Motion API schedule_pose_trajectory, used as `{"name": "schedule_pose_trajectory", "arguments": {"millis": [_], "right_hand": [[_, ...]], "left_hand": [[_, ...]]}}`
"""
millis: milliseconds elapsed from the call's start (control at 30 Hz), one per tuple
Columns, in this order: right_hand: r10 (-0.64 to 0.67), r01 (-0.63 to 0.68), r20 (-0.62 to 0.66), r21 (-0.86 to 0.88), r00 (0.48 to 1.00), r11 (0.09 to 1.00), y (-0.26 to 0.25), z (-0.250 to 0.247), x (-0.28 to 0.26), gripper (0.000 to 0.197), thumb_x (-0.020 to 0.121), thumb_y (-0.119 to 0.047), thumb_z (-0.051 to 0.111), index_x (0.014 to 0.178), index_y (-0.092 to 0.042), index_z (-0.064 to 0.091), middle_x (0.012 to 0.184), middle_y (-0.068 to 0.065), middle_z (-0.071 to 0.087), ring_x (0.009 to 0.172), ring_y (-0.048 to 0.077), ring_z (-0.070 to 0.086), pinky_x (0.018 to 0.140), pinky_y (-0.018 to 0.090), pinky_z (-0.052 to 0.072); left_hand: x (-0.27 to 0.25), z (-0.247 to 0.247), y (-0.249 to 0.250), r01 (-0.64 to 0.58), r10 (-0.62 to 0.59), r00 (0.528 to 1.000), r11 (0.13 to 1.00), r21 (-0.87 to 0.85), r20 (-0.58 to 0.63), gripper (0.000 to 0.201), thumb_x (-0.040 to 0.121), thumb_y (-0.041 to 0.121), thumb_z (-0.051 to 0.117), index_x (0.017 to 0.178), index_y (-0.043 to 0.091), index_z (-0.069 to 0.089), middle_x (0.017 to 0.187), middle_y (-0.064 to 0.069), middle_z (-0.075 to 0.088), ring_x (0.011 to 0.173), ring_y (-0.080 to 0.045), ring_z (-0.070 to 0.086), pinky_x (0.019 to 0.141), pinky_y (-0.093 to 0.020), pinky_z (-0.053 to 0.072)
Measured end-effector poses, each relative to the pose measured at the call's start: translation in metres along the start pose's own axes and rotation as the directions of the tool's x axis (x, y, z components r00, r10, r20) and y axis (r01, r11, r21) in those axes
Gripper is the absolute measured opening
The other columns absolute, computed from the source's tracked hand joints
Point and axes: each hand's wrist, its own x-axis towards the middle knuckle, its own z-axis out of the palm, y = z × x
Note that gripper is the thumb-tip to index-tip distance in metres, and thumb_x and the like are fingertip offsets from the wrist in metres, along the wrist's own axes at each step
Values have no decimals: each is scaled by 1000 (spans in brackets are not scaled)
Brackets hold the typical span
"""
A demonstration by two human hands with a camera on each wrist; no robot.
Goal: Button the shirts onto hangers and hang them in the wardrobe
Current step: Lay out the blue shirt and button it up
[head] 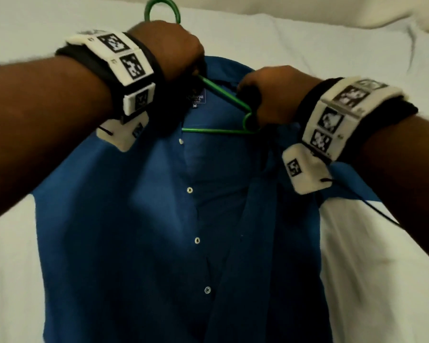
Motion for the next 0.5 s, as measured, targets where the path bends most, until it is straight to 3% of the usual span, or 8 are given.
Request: {"name": "schedule_pose_trajectory", "arguments": {"millis": [67,133,167,267,333,367,433,500], "right_hand": [[51,-51,6,297,999,954,-18,1,7,54,75,-19,84,124,-14,64,112,8,67,99,27,65,81,32,52],[144,-99,-15,657,990,747,-38,12,14,48,76,-23,80,119,-12,63,109,12,70,96,28,71,81,44,60],[184,-115,-18,721,983,683,-45,22,19,48,81,-22,74,125,-11,59,112,12,70,99,29,71,82,47,61],[179,-82,-109,588,978,805,-53,39,22,72,92,-13,56,156,-17,26,130,11,62,108,30,66,94,44,55],[145,-50,-164,476,976,878,-48,41,13,84,92,-9,55,160,-27,9,133,12,59,106,31,64,94,42,53],[150,-46,-208,436,967,899,-45,41,5,84,91,-8,56,160,-27,11,132,12,59,107,32,63,94,41,52],[155,-32,-334,346,930,938,-45,46,-9,63,91,-9,56,150,-17,39,127,14,63,113,34,60,94,37,49],[128,-1,-392,308,911,951,-51,58,-16,25,90,-15,59,114,-11,64,113,12,68,109,34,61,86,35,47]], "left_hand": [[-2,7,4,14,-16,997,1000,-19,-73,28,97,30,63,113,7,69,90,-19,58,82,-39,58,69,-43,45],[-6,14,3,30,-46,986,994,-102,-160,34,95,20,64,128,9,61,116,-23,58,103,-46,59,80,-51,49],[-10,17,1,23,-53,979,989,-148,-198,42,94,14,64,135,11,55,129,-23,54,112,-47,56,86,-54,49],[-34,30,2,42,-168,928,933,-358,-331,37,90,4,58,127,10,58,125,-21,58,111,-44,56,86,-49,45],[-62,51,15,71,-261,919,847,-526,-295,20,92,11,58,110,14,65,109,-15,68,102,-39,62,82,-43,46],[-76,64,25,83,-274,931,804,-589,-243,15,92,16,59,105,16,67,104,-12,70,100,-37,64,81,-42,47],[-101,88,43,96,-245,958,766,-636,-151,15,93,25,64,106,20,69,107,-10,70,103,-36,63,81,-43,47],[-113,110,54,135,-237,969,760,-636,-78,26,95,32,64,118,22,66,114,-11,63,107,-37,60,83,-45,47]]}}
